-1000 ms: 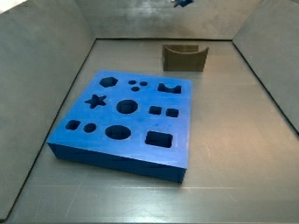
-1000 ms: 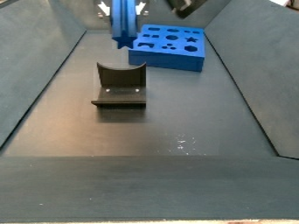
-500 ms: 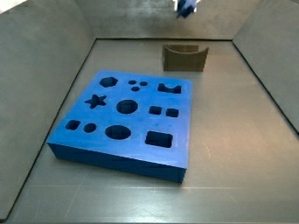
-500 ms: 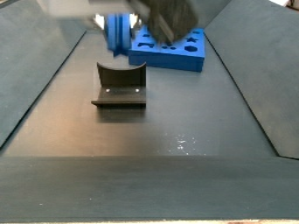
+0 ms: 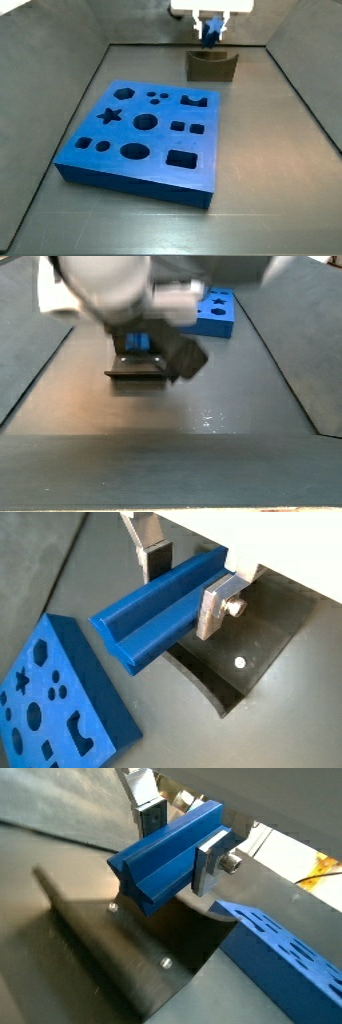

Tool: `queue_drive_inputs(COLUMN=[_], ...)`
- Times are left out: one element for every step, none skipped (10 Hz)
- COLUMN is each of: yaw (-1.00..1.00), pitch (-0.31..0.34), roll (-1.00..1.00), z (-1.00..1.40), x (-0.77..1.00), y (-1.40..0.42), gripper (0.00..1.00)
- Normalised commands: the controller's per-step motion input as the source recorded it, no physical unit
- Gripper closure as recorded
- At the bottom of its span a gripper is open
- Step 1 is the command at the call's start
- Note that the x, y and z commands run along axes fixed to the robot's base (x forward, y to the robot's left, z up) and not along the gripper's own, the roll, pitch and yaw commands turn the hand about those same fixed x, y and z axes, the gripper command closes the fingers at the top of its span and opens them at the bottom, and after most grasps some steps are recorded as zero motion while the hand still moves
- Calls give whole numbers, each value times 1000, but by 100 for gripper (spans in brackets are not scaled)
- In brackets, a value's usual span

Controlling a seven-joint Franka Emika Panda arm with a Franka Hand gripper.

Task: Pick up the star object. Move up. Place the star object on the fixture. Regrasp the star object. Move to above the board. Insert the star object.
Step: Place the star object on the fixture, then regrasp the star object.

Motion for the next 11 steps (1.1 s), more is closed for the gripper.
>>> queue_drive_inputs(yaw=[-109, -76, -57, -42, -40, -39, -38, 0, -3, 2, 22], pitch=[-43, -36, -31, -28, -34, -33, -33, 0, -39, -37, -27], roll=[-402, -234, -171, -114, -87, -87, -87, 0, -21, -20, -4], z=[-983, -716, -513, -265, -194, -196, -196, 0, 1000, 1000, 1000], x=[186, 148, 110, 80, 60, 58, 57, 0, 0, -4, -29], y=[126, 86, 68, 68, 102, 99, 99, 0, 0, 1, 3], gripper=[100, 100, 100, 100, 100, 100, 100, 0, 0, 0, 0])
